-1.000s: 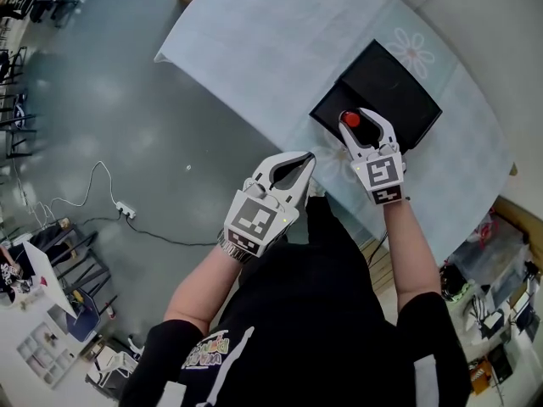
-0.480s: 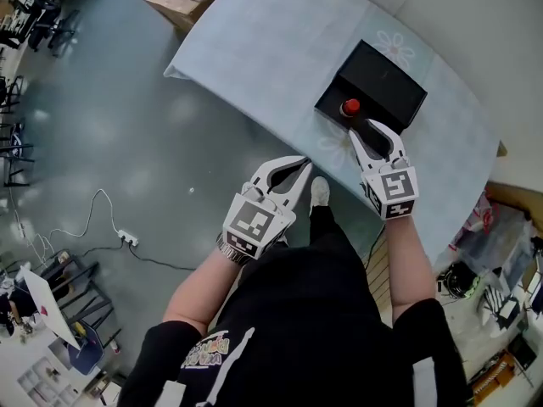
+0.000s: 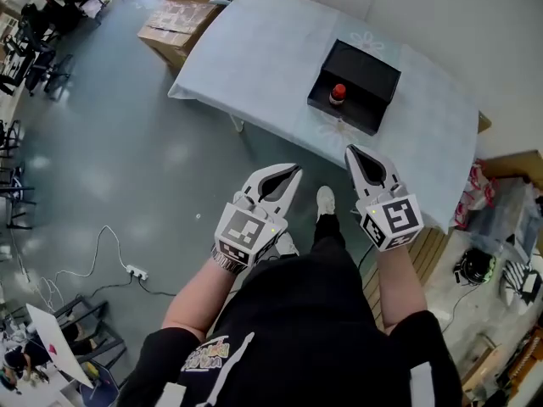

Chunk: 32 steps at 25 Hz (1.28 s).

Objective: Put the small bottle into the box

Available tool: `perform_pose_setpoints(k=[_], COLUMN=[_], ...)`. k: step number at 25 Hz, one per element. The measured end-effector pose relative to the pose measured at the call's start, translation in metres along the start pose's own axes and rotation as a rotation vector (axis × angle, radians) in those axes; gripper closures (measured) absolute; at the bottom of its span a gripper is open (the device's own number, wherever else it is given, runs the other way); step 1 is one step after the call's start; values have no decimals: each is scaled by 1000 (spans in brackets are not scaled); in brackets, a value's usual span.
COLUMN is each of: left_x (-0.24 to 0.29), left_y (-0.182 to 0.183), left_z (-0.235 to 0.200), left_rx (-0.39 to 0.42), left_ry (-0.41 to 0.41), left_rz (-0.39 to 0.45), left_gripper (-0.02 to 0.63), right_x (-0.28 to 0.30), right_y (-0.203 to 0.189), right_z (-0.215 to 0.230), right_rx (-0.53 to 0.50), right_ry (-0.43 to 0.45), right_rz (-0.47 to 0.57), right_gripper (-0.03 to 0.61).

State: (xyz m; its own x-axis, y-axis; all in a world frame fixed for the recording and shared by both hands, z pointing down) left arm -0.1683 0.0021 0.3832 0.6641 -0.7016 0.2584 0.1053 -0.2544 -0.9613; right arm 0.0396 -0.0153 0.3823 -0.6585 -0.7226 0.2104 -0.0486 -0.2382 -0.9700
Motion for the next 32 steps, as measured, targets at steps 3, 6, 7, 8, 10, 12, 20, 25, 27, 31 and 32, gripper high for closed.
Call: perform_pose_setpoints(k=[3, 6, 7, 8, 10, 12, 20, 25, 27, 31, 32], left_x=[-18, -34, -38, -42, -45, -46, -47, -34, -31, -28, -27], left_y=[-2, -4, -4, -5, -8, -9, -3, 3, 6, 9, 9], left_z=[14, 27, 31, 35, 42, 50, 95, 132, 144, 163, 168], left_rx=[2, -9, -11, -13, -15, -16, -4, -1, 1, 9, 9], left_ry=[-16, -29, -33, -36, -43, -49, -26, 3, 14, 37, 44], left_rz=[4, 11, 12, 11, 15, 22, 38, 46, 49, 55, 55], left_gripper=[606, 606, 606, 606, 606, 606, 606, 606, 606, 606, 606], right_x=[-23, -41, -47, -52, -63, -73, -117, -146, -155, -168, -171], right_y=[0, 0, 0, 0, 0, -1, -4, -5, -5, -5, -6], right_z=[-26, -46, -52, -57, -64, -69, -72, -57, -53, -45, -43], right_rx=[5, 14, 15, 15, 14, 11, 0, -10, -5, -12, -10], right_ry=[-5, -7, -7, -8, -9, -8, 42, 89, 108, 141, 148], right_rz=[4, -4, -6, -6, -5, -2, 6, 15, 20, 26, 28], right_gripper=[571, 571, 571, 571, 571, 571, 571, 571, 571, 571, 571])
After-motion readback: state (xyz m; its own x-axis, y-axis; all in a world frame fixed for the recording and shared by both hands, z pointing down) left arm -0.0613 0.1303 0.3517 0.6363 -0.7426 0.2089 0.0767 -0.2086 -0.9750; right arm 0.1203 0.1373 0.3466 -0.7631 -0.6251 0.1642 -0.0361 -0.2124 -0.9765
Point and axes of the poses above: the fingertips, and each gripper's own axes: x forward along the fingers, z to its right, y out of its top, the point moved 9 cm from there along -x, backward along the fingers, and after that the axes turned 7 degrees about y, right-handed, at the moved point
